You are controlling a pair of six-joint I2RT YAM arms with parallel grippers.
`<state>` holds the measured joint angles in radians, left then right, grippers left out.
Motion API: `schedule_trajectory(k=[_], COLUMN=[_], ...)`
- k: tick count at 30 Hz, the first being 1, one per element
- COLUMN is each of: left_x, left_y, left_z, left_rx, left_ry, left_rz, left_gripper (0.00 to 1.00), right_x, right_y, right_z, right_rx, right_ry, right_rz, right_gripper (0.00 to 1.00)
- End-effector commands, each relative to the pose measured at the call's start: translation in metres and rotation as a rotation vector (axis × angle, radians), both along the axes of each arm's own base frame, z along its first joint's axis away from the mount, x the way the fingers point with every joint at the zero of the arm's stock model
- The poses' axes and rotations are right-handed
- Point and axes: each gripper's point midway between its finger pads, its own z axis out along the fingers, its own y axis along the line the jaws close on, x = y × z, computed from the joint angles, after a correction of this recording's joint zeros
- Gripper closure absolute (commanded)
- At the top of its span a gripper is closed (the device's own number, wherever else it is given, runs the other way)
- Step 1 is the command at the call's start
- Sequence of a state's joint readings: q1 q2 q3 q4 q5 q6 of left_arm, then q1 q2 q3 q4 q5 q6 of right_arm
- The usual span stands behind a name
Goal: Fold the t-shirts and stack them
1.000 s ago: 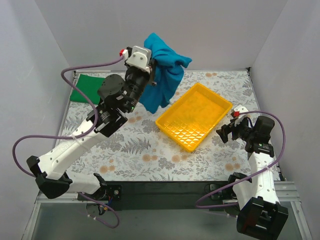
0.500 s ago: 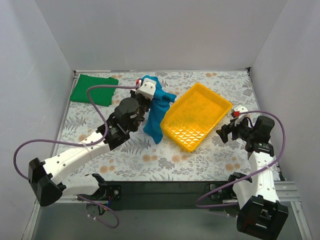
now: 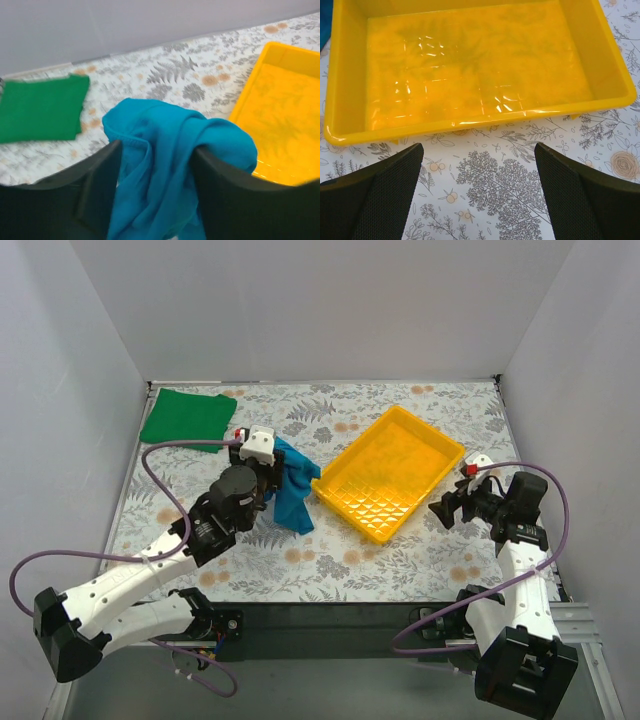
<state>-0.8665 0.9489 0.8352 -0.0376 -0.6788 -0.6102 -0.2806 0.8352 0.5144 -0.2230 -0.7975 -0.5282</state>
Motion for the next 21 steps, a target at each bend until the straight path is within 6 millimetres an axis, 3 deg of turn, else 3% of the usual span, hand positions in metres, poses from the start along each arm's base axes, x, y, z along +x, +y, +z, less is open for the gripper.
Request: schedule_trajectory(k=[1,4,7,10,12,13,14,15,19,21], left_x=[-0.002,-0.004,-0.010,-0.019,-0.029,-0.032,-0.036,-0.038,-0.037,-0.036], left_y=[0.002,0.014,0.021,0.023,0.021,0.020,0.019,0.019,0.019,0.017], left_z=[-0.042,-0.060,-0.056,-0.061,-0.064,-0.077,-0.077,-0.080,-0.079,-0.082], left_rx=[0.019,0.056,0.040,0.019,-0.010,-0.006,-0.023,-0.027,-0.023,-0.011], left_ry=[0.105,0.168,0.164,0.168,0.160,0.171,0.164,0.166,0.156,0.162], left_rz=[0.023,0.090,0.093,0.051,-0.009,-0.026,-0.054,-0.063,-0.064,-0.069], left_gripper=[0.38,0.26,0.19,0.15,0.14,0.14,0.14,0.14,0.14,0.14], right_x=[-0.005,-0.015,-0.030,-0.029,-0.018,-0.012,-0.002,0.005,0.033,0.042], right_y=[0.010,0.021,0.034,0.035,0.024,0.021,0.017,0.008,-0.006,-0.007], right_z=[0.008,0.007,0.008,0.010,0.007,0.009,0.019,0.014,0.014,0.015], right_rx=[0.016,0.017,-0.010,-0.094,-0.153,-0.147,-0.146,-0.155,-0.044,-0.032], right_ry=[-0.027,-0.035,-0.021,0.023,0.066,0.092,0.089,0.133,0.240,0.251], right_rz=[0.082,0.170,0.286,0.324,0.266,0.224,0.184,0.126,-0.111,-0.134], right_gripper=[0.02,0.02,0.02,0.02,0.03,0.04,0.05,0.10,0.13,0.11])
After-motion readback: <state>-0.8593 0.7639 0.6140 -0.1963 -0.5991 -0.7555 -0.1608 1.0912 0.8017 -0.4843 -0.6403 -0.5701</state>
